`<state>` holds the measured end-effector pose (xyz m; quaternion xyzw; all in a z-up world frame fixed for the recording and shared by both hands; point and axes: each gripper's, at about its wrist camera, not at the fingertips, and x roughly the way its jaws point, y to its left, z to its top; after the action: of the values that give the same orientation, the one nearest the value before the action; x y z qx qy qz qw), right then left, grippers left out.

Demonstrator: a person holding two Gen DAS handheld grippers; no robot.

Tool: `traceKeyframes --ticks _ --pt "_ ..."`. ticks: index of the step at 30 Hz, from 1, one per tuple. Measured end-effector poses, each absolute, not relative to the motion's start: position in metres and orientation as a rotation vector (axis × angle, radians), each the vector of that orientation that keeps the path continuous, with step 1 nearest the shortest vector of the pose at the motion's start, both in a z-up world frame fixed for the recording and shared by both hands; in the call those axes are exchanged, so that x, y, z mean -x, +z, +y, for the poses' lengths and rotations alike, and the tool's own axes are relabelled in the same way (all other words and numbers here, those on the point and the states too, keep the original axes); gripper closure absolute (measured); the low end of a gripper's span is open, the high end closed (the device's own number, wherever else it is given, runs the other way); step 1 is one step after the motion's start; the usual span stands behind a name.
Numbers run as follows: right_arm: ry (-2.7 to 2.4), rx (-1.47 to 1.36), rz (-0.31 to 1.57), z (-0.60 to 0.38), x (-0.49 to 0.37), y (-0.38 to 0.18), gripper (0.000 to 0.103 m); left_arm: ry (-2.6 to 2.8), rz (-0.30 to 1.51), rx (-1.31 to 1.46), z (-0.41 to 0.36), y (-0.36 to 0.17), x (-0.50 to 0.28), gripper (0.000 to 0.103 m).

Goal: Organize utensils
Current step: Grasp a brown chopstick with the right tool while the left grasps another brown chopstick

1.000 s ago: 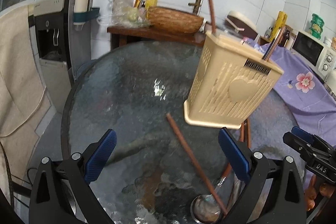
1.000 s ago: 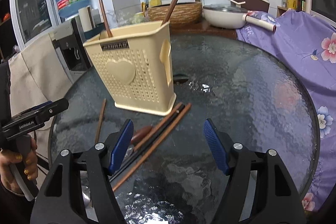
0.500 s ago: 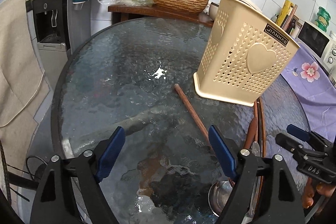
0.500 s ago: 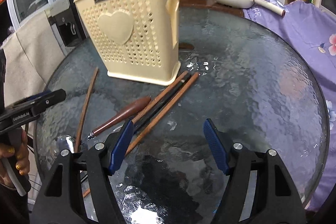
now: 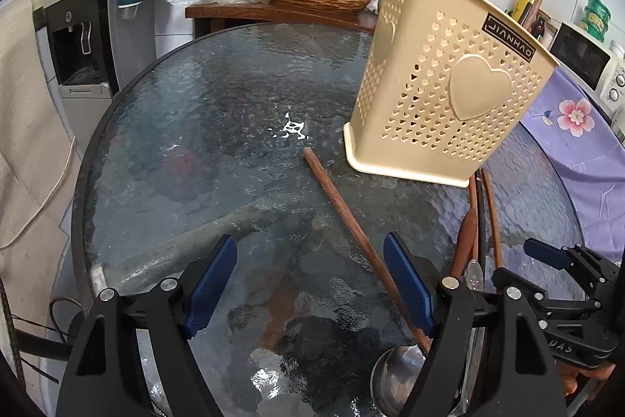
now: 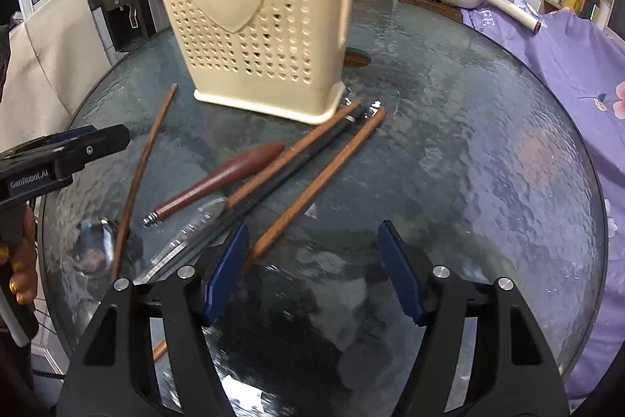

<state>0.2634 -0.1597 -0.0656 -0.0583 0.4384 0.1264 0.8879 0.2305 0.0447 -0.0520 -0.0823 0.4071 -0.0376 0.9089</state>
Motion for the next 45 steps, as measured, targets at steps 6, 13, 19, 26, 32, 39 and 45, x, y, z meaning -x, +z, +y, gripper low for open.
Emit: traceKeyframes --ticks 6,13,19,26,32,39,45 --pt "0.242 0.090 0.953 -0.178 -0.270 -0.066 0.044 -0.075 0.862 0.148 0.039 -0.054 -0.239 0.033" --pt "0.222 0.103 0.988 -0.178 -0.292 -0.065 0.046 -0.059 0.898 0.113 0.033 -0.054 -0.258 0.043" --pt "0.174 0.075 1.002 -0.184 -0.313 -0.063 0.062 -0.032 0.924 0.047 0.020 -0.058 -0.276 0.058" --pt "0.154 0.065 1.007 -0.187 -0.328 -0.060 0.073 -0.018 0.939 0.038 0.020 -0.058 -0.286 0.076" --pt "0.145 0.056 1.005 -0.190 -0.347 -0.058 0.082 -0.020 0.947 0.056 0.022 -0.058 -0.293 0.082" --pt "0.135 0.055 1.003 -0.187 -0.358 -0.059 0.091 -0.020 0.956 0.087 0.024 -0.059 -0.303 0.089" --pt "0.135 0.035 0.997 -0.187 -0.361 -0.059 0.096 -0.021 0.957 0.117 0.024 -0.059 -0.307 0.092"
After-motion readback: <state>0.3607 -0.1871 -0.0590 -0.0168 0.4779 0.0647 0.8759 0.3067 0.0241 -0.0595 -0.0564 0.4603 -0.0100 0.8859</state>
